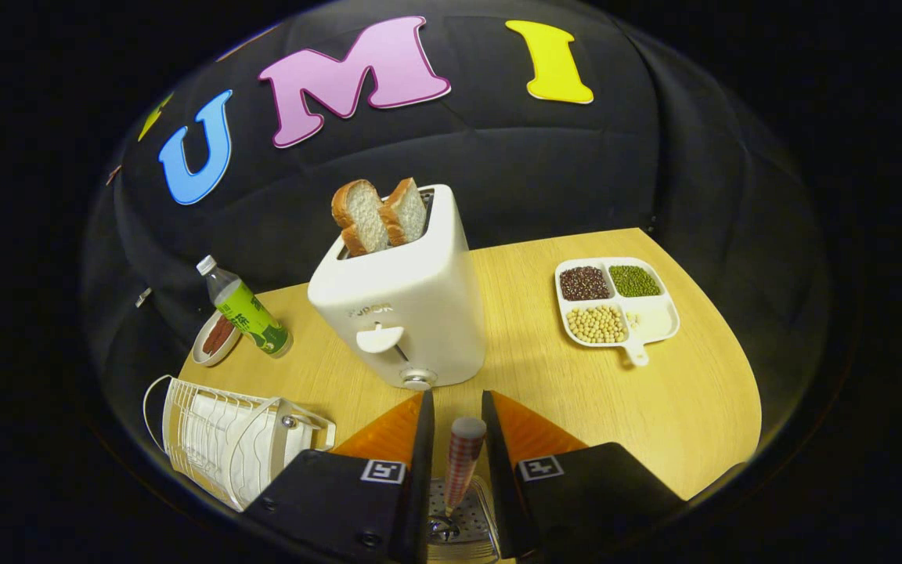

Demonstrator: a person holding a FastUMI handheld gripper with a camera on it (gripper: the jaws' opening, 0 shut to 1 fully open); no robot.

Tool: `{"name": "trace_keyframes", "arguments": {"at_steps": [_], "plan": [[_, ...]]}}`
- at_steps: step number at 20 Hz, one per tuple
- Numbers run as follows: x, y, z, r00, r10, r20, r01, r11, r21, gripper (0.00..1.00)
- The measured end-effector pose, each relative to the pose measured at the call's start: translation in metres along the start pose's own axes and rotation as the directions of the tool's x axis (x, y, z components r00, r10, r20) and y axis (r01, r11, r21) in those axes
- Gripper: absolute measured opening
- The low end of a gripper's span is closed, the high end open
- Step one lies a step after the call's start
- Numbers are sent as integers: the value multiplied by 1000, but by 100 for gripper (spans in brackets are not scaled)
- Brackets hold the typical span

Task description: Take the plate from the dish rack, then take the spoon from the basket and place it into the plate.

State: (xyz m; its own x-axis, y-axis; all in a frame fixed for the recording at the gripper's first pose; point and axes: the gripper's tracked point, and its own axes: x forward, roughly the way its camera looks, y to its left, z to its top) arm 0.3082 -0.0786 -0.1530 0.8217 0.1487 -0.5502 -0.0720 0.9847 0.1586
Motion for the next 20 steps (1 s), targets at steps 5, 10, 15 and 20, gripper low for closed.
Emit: {"name": "trace_keyframes", "arguments": {"at_steps": [5,10,15,20], "plan": [[-12,12,17,997,33,65,-31,999,-34,18],[-37,22,38,989,51,142,-39,995,-89,16],[-74,28,70,978,92,187,-86,996,-38,16],[-138,36,97,955,148,255,-141,989,-46,16]]}}
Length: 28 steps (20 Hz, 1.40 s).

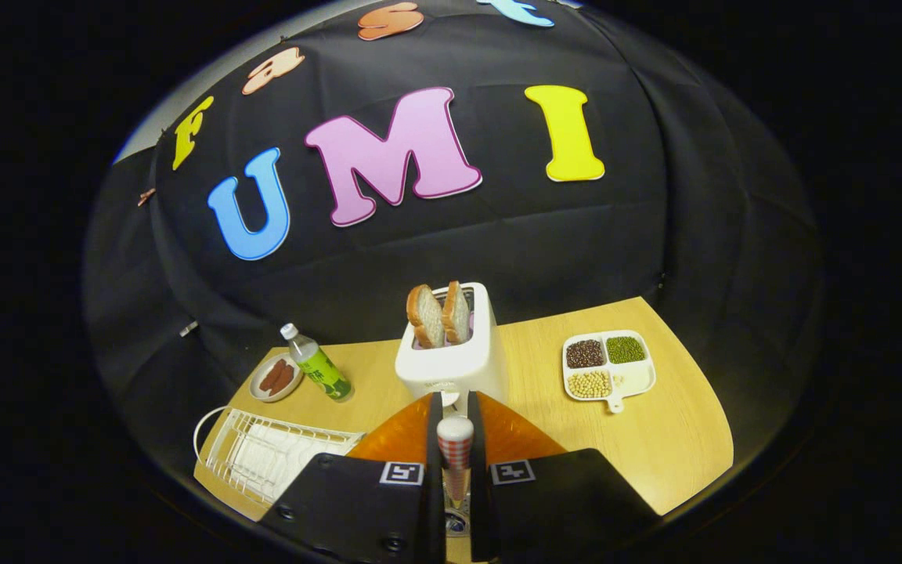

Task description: Take the plate from the dish rack, then take the spoon from the basket and place it into the plate.

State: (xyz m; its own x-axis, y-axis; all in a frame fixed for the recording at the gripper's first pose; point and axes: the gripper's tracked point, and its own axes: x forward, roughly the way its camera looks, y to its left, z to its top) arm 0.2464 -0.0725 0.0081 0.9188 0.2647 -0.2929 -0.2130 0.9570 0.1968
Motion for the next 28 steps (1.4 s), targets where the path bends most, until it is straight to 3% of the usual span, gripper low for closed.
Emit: {"name": "trace_keyframes", "arguments": {"at_steps": [5,13,18,23,28], "plan": [[-54,28,-23,996,76,-47,-77,997,-27,16],[-112,66,-157,944,186,-272,-196,981,-9,16],[-117,76,-211,920,197,-340,-206,979,11,16],[-113,76,-264,886,173,-430,-166,985,54,17],[-109,73,-280,881,148,-449,-138,989,55,18]]}}
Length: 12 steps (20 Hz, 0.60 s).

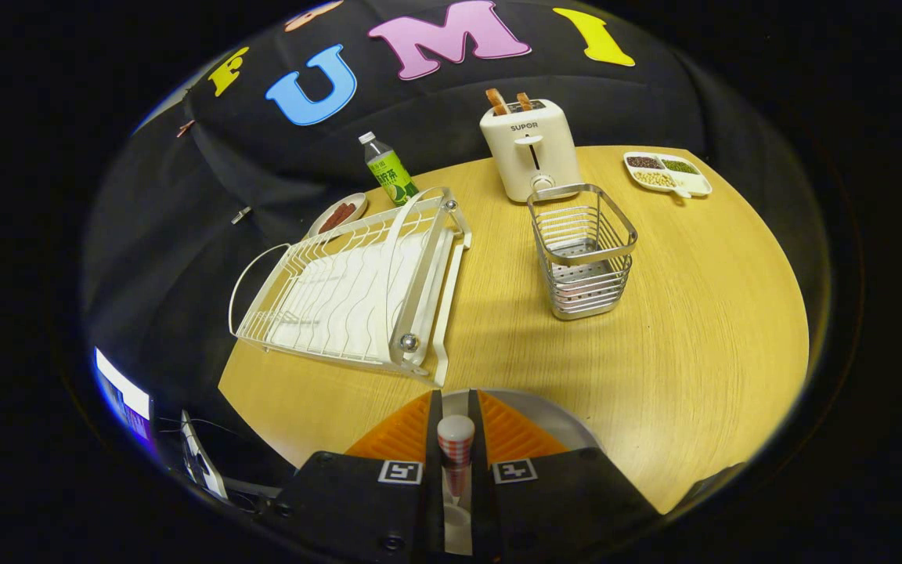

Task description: Take the plate from the dish rack, then take the spoon from the basket and place it into the plate.

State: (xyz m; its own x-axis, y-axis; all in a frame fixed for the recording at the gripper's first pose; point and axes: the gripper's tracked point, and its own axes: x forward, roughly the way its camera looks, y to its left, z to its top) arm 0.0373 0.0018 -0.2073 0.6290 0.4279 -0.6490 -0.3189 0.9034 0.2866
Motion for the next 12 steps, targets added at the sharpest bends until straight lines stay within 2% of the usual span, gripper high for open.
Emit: {"name": "trace_keyframes", "arguments": {"at_steps": [2,3,5,6,7,10,12], "plan": [[0,-3,1,1000,-14,10,13,1000,8,19],[-2,-5,5,999,-28,25,28,1000,11,28],[-7,-10,10,997,-55,50,54,998,18,68],[-11,-14,16,994,-74,75,73,997,15,76],[-16,-12,21,992,-78,100,77,997,9,99],[-41,-12,52,970,-114,214,122,992,-25,99],[-66,-8,76,941,-139,309,158,987,-36,99]]}}
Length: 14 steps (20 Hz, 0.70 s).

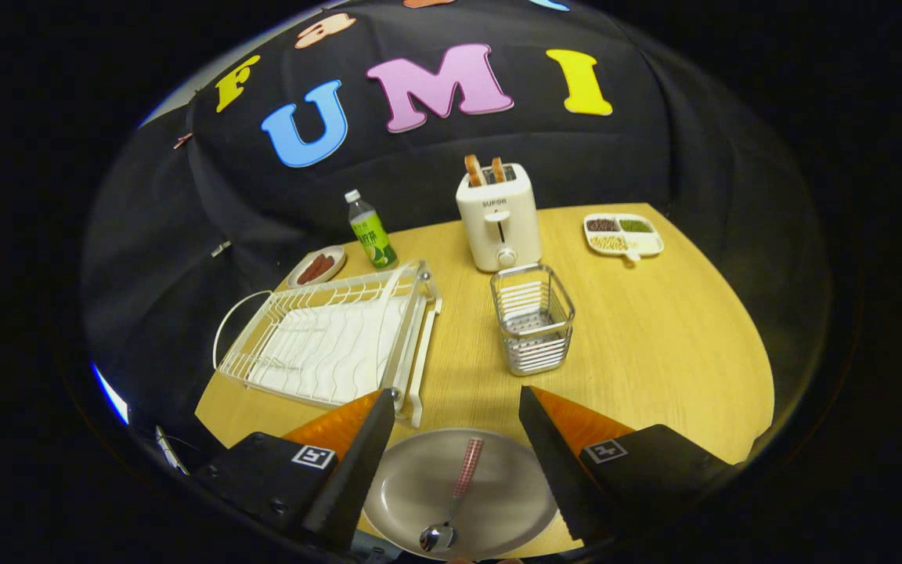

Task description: Take the plate from the dish rack, then take the spoon from the basket and place it into the plate.

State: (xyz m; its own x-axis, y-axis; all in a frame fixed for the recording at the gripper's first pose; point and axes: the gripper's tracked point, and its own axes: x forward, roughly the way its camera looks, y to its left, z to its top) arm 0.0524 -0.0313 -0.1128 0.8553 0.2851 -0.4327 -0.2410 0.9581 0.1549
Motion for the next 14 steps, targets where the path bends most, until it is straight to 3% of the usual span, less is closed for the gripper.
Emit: {"name": "trace_keyframes", "arguments": {"at_steps": [4,8,14], "plan": [[-41,1,65,978,-72,194,81,996,-39,98],[-87,8,114,924,-137,357,186,977,-107,99],[-152,43,145,848,-153,508,238,965,-108,98]]}}
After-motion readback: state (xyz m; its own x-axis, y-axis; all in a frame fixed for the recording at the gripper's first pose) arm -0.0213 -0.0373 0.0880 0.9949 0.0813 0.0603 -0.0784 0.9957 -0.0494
